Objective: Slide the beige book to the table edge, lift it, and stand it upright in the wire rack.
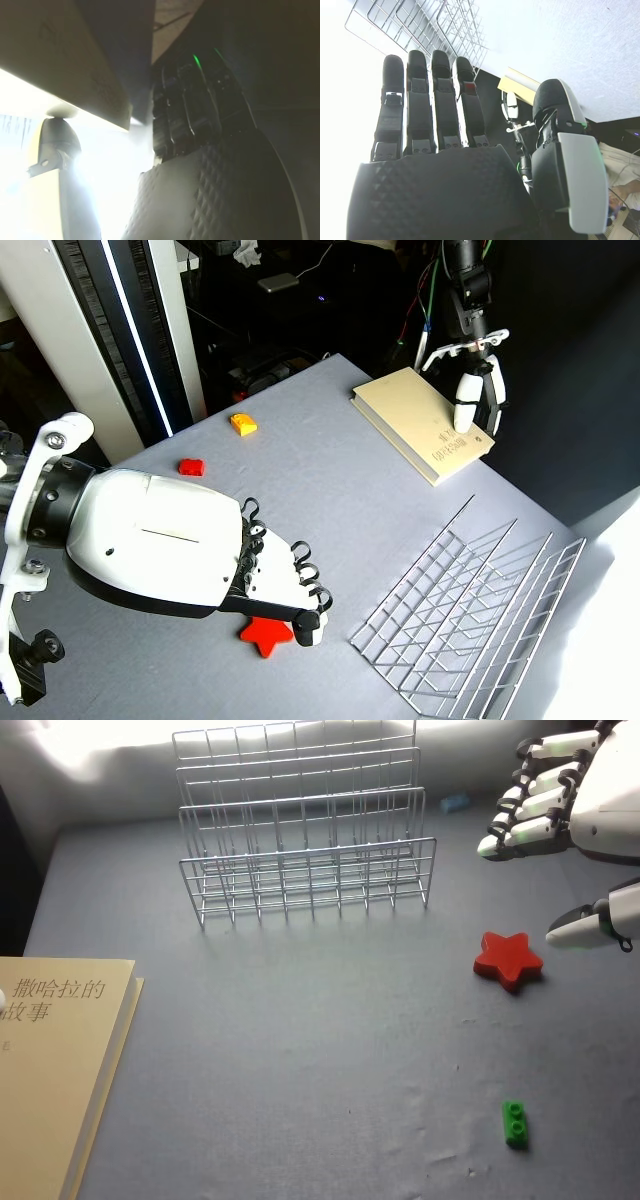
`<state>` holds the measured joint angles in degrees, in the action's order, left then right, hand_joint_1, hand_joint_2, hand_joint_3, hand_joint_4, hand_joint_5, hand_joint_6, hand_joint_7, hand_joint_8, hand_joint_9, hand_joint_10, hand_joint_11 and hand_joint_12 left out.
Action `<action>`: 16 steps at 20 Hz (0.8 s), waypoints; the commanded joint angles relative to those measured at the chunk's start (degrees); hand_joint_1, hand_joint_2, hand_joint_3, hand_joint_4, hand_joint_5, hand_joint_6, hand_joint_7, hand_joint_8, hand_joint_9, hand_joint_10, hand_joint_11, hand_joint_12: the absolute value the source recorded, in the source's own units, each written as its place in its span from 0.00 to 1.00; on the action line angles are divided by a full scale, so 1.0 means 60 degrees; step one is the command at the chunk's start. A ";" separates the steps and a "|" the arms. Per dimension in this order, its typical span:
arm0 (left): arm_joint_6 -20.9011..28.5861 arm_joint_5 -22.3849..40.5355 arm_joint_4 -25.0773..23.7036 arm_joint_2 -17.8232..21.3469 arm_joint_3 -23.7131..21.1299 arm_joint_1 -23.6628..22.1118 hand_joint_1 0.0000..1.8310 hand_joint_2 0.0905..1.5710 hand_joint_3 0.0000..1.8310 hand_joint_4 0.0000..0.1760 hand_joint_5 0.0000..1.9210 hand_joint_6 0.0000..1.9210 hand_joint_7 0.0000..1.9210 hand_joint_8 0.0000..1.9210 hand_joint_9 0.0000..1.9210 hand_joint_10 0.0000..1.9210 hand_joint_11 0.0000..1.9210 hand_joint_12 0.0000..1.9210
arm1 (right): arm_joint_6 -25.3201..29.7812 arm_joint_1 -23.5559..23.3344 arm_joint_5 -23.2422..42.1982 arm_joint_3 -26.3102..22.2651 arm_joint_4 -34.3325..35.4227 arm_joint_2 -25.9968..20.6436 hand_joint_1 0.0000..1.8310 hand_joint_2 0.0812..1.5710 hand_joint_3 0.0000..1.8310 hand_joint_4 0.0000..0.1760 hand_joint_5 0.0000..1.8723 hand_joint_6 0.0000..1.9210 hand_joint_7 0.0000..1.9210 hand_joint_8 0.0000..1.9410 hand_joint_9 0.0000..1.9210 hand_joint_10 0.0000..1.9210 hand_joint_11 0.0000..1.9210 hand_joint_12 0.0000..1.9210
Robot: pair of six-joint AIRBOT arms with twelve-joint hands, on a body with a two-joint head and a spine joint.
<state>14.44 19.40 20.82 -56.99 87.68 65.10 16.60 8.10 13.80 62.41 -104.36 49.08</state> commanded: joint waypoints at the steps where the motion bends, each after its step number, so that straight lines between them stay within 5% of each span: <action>1: -0.0041 0.0528 0.0061 0.0000 -0.0002 -0.0010 0.41 0.65 0.00 0.00 0.24 0.01 0.25 0.01 0.27 0.01 0.07 0.49 | -0.0048 -0.0108 -0.0189 0.0033 0.0213 -0.0029 0.11 0.72 0.00 0.00 0.22 0.00 0.22 0.00 0.20 0.00 0.00 0.52; 16: -0.0041 0.0528 0.0062 -0.0001 0.0018 -0.0010 0.51 0.65 0.00 0.00 0.28 0.00 0.29 0.00 0.32 0.01 0.10 0.51 | 0.0028 -0.0113 -0.0192 0.0037 0.0213 -0.0034 0.13 0.71 0.00 0.00 0.19 0.00 0.19 0.00 0.17 0.00 0.00 0.48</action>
<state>14.87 20.51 21.43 -56.99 87.68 64.99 16.69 8.10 14.35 62.41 -104.36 49.08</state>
